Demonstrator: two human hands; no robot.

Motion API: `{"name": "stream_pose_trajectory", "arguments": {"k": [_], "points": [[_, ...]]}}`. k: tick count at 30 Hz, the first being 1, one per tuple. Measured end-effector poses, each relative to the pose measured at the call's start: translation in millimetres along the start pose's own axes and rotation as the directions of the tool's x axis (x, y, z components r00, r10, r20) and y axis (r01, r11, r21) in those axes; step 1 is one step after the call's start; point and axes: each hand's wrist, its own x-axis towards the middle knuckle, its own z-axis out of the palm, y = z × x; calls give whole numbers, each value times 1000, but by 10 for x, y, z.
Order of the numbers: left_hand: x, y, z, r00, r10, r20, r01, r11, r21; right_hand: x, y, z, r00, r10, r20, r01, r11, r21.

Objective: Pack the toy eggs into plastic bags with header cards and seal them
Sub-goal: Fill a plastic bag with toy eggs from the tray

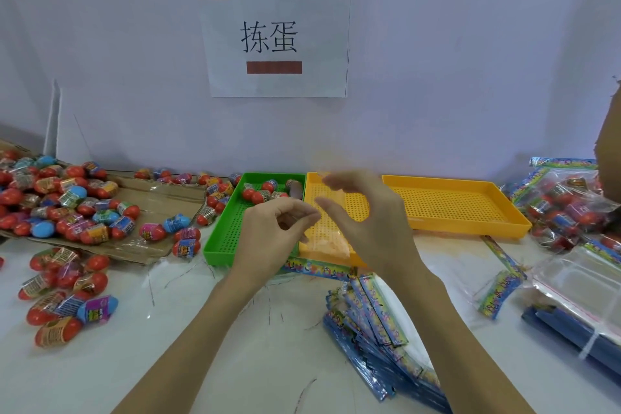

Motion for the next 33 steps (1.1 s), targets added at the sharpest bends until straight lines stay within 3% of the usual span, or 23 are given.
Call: {"name": "stream_pose_trajectory", "arguments": {"k": [4,8,10,12,16,19,22,24,27,29,33], "points": [[3,10,-24,998,61,18,-62,997,48,-44,-21,32,991,42,130,-39,999,-31],[20,22,-39,999,46,2,-46,993,106,-15,-42,-3,955,277,110,-286,956,71],[25,30,-75,997,66,27,-69,992,103,-6,0,-59,910,342,235,-354,935,8],[22,35,-107,990,103,99,-112,990,89,-3,38,-133,849,357,390,-391,920,8],[14,31,-120,986,80,143,-81,997,0,56,81,-224,890,284,357,-344,931,118],[25,20,-136,990,64,128,-59,997,-49,53,89,-251,816,347,462,-442,890,112],[24,2,-139,986,73,148,-74,997,0,41,107,-268,771,364,523,-442,896,29],[27,6,-125,989,53,137,-56,998,19,52,110,-275,800,361,480,-453,887,86],[49,32,-156,991,1,131,3,1000,-30,51,118,-272,877,408,255,-462,862,210],[62,33,-192,988,-25,150,30,999,-36,49,137,-260,883,454,118,-469,850,240],[77,27,-198,981,-110,162,134,980,-145,71,147,-288,882,467,71,-471,859,199]]}}
